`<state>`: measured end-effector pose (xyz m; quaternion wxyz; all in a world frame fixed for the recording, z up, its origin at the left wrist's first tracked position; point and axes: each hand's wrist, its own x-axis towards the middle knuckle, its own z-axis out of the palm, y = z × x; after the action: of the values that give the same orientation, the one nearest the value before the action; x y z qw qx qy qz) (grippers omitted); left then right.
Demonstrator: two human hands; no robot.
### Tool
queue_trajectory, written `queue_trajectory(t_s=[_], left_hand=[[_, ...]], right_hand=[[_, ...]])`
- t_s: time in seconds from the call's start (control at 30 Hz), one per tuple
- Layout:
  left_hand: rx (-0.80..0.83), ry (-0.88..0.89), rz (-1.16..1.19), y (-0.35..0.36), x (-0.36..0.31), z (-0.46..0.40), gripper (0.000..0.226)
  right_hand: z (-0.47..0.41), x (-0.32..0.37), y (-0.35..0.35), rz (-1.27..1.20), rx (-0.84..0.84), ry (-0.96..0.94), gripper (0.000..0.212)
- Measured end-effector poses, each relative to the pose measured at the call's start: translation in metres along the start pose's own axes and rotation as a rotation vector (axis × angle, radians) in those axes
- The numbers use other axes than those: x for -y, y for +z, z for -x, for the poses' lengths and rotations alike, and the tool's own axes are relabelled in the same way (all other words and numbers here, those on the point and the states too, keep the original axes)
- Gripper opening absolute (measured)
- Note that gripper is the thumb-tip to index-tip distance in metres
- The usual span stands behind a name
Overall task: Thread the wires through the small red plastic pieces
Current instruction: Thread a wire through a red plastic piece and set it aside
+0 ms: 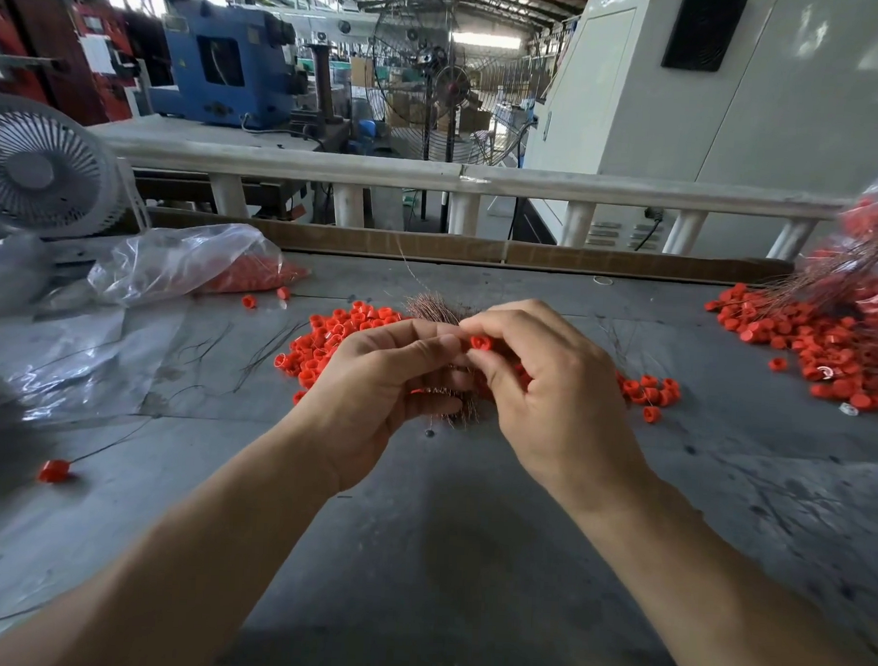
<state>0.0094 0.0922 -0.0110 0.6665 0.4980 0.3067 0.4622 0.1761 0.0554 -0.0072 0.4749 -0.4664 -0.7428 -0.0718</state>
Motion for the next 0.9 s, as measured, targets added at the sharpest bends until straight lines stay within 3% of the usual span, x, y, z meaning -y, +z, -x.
queue_trajectory(t_s=[0.1,0.47,0.9], left_hand=[[-0.067,0.057,-0.056,0.001,0.001,-0.001,0.040],[-0.263,0.213,-0.171,-0.003,-0.006,0.000,0.014],[-0.349,0.182,-0.214,-0.012,-0.006,-0.004,0.022]], right_hand=[[0.000,-0.002,0.002,-0.041,-0.011,0.008,0.019],[0.002,-0.010,0.005,-0.111,0.099,0.107,0.017],[0.003,-0.014,0.003,-0.043,0.149,0.129,0.017]])
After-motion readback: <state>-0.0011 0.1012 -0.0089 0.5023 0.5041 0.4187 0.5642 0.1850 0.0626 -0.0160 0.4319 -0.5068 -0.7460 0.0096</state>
